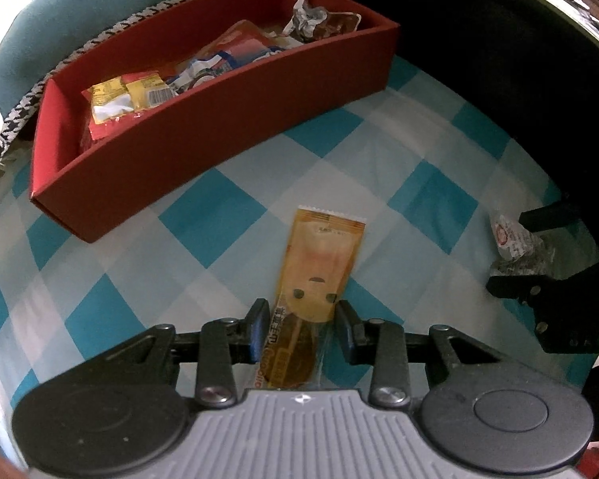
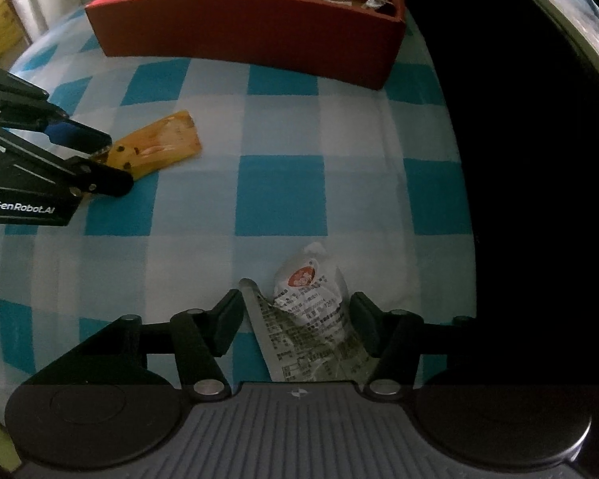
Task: Organize snacks
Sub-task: 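Lift both packets and carry them over the red box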
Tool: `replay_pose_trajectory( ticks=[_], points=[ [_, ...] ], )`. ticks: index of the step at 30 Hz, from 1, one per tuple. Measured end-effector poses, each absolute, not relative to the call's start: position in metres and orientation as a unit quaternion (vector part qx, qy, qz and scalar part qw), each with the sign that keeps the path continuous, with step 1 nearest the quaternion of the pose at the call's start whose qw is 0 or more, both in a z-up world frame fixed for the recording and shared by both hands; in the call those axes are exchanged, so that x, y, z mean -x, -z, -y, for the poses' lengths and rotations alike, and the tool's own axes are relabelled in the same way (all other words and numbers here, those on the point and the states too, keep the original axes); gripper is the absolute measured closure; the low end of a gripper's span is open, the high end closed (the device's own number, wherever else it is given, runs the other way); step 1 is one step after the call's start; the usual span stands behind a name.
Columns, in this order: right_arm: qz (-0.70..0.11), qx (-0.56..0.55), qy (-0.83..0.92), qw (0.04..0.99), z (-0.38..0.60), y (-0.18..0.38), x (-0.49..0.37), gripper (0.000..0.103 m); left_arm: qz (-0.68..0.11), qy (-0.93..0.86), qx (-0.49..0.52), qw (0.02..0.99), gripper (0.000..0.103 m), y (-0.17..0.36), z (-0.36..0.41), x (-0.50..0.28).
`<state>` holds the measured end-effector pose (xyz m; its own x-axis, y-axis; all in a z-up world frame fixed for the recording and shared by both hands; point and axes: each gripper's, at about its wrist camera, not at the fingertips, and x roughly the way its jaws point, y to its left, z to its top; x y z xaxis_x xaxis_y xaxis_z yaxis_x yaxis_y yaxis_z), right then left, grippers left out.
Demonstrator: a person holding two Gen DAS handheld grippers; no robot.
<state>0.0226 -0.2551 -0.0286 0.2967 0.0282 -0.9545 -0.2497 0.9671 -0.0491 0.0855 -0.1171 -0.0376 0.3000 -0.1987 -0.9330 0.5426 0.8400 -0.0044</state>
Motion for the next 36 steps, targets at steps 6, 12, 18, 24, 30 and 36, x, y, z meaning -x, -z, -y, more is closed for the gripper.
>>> replay_pose_trajectory(
  ticks=[6,12,18,24,30,36],
  points=[
    [-0.581,0.107,-0.091,0.802,0.247,0.026,-0.022,0.040,-0.547,0.233,-0.148,0.790,0.072,0.037,0.113,-0.086],
    [-0.568,0.104,-0.097,0.810,0.242,0.015,-0.027,0.041,-0.541,0.234,-0.137,0.796,0.072,0.029,0.109,-0.088],
    [-0.545,0.089,-0.090,0.829,0.241,-0.002,-0.035,0.041,-0.534,0.230,-0.122,0.804,0.072,0.020,0.103,-0.094],
    [-0.511,0.055,-0.085,0.854,0.244,-0.026,-0.049,0.060,-0.519,0.229,-0.102,0.817,0.072,0.005,0.098,-0.097],
    [-0.509,0.036,-0.085,0.856,0.242,-0.027,-0.060,0.065,-0.515,0.226,-0.094,0.822,0.072,0.003,0.094,-0.100],
    [-0.541,0.075,-0.082,0.834,0.243,-0.010,-0.070,0.031,-0.519,0.228,-0.091,0.819,0.072,0.005,0.092,-0.099]
  ],
)
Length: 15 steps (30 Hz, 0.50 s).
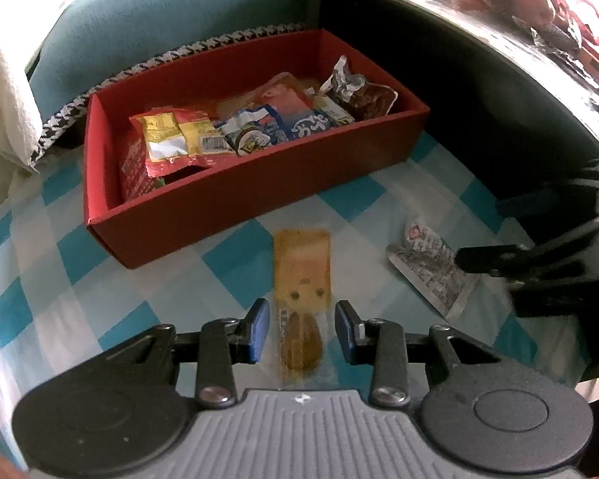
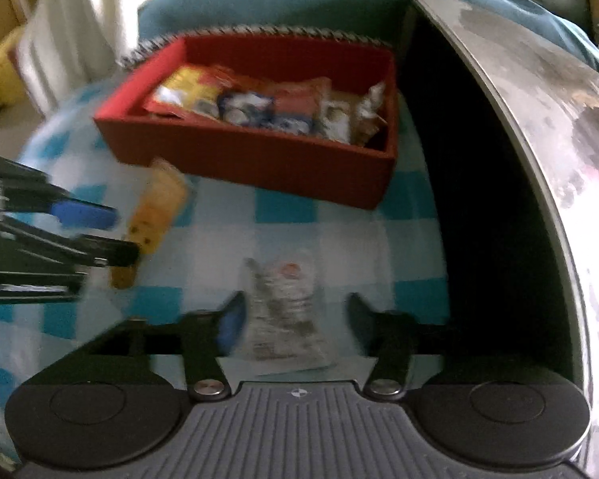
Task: Organize snacks
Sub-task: 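Lift both packets and carry them over the red box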
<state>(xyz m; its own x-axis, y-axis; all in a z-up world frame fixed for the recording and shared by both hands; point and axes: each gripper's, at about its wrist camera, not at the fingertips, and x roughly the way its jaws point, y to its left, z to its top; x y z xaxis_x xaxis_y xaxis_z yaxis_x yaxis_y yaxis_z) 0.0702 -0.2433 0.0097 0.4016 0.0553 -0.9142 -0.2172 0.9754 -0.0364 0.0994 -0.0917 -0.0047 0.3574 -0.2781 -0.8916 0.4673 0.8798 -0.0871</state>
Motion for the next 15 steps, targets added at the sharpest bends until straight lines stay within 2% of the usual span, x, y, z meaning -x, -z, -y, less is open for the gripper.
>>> replay_pose_trajectory(
  ticks=[7,10,13,15],
  points=[
    [-0.579,0.103,-0.090,0.804,0.222,0.031,-0.082,0.031,-0.531,0.225,-0.085,0.812,0.072,0.019,0.096,-0.103],
    [-0.576,0.101,-0.079,0.807,0.223,0.036,-0.084,0.028,-0.541,0.212,-0.087,0.810,0.068,0.035,0.104,-0.112],
    [-0.569,0.090,-0.078,0.814,0.222,0.037,-0.084,0.033,-0.530,0.202,-0.101,0.817,0.062,0.044,0.111,-0.112],
    [-0.566,0.094,-0.089,0.814,0.216,0.034,-0.083,0.042,-0.528,0.199,-0.109,0.819,0.062,0.043,0.113,-0.109]
  ],
)
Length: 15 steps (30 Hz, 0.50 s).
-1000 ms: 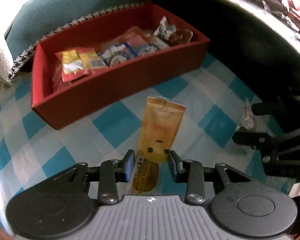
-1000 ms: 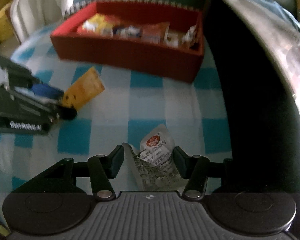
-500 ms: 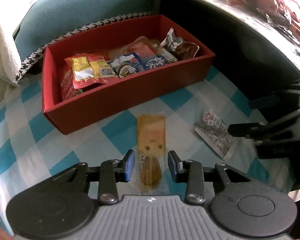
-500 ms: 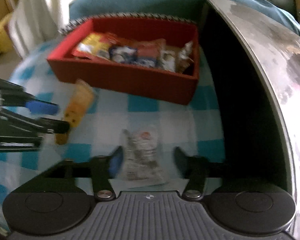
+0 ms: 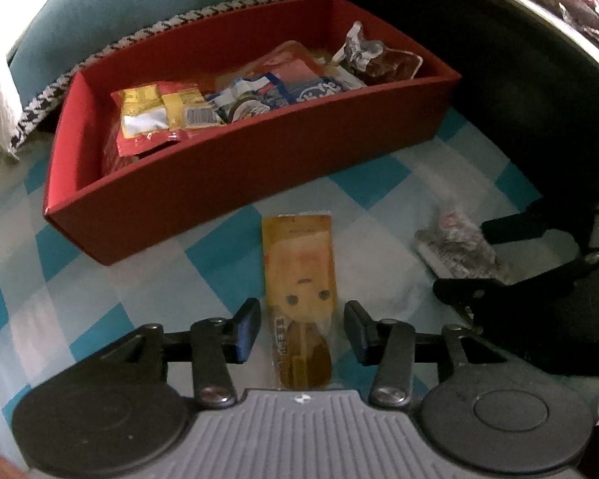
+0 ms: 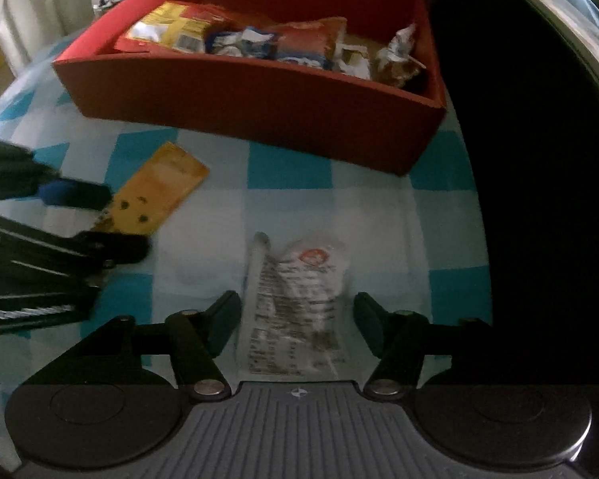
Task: Organize snacks
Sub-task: 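Lift both packets and carry them over the red box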
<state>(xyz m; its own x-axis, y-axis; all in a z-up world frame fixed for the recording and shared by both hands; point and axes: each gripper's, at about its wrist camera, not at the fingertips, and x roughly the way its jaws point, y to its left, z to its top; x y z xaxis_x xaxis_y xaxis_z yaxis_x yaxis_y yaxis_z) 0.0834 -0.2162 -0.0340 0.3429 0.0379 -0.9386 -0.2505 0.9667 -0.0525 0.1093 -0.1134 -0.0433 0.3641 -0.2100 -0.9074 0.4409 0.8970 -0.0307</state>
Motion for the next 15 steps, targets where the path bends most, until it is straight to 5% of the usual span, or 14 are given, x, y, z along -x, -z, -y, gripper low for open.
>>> replay_pose_trajectory(
  ticks=[6,15],
  points=[
    [-0.570,0.092,-0.099,0.810,0.215,0.031,-0.081,0.045,-0.534,0.192,-0.101,0.817,0.073,0.042,0.108,-0.108],
    [-0.550,0.060,-0.097,0.827,0.223,0.012,-0.083,0.047,-0.522,0.206,-0.070,0.825,0.076,0.021,0.099,-0.110]
  ],
)
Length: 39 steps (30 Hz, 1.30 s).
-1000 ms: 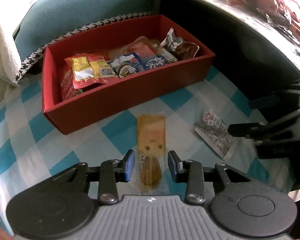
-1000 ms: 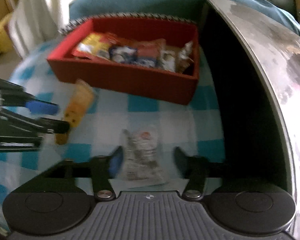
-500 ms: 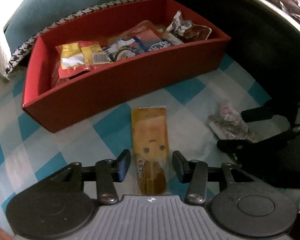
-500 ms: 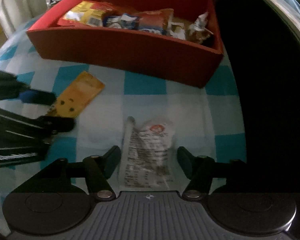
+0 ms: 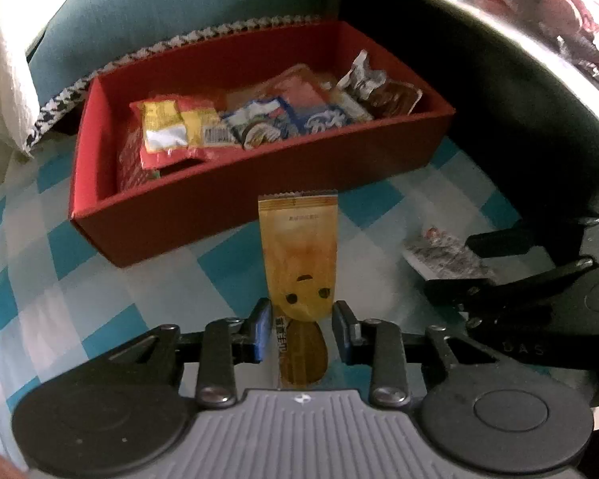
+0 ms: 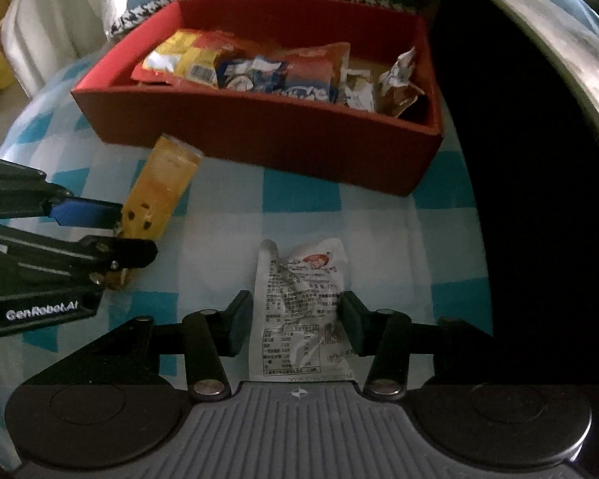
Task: Organize snacks
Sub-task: 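Lift both packets and carry them over the red box, then lower both packets into the red box and open both grippers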
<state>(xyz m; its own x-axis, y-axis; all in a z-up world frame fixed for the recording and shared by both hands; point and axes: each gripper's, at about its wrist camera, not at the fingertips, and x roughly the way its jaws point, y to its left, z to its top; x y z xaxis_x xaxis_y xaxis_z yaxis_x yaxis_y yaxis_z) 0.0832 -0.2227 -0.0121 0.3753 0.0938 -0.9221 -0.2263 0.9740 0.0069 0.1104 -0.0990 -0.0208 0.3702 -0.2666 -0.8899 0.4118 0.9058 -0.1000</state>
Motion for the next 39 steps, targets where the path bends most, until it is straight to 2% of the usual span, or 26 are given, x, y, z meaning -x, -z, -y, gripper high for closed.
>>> replay_pose_trajectory(
  ticks=[24,39],
  points=[
    [-0.455,0.004,-0.092,0.886,0.225,-0.053,-0.098,0.047,-0.458,0.215,-0.020,0.863,0.076,-0.030,0.085,-0.118],
    [-0.412,-0.026,-0.090,0.906,0.217,-0.079,-0.151,0.047,-0.422,0.186,0.009,0.887,0.076,-0.054,0.081,-0.169]
  ],
)
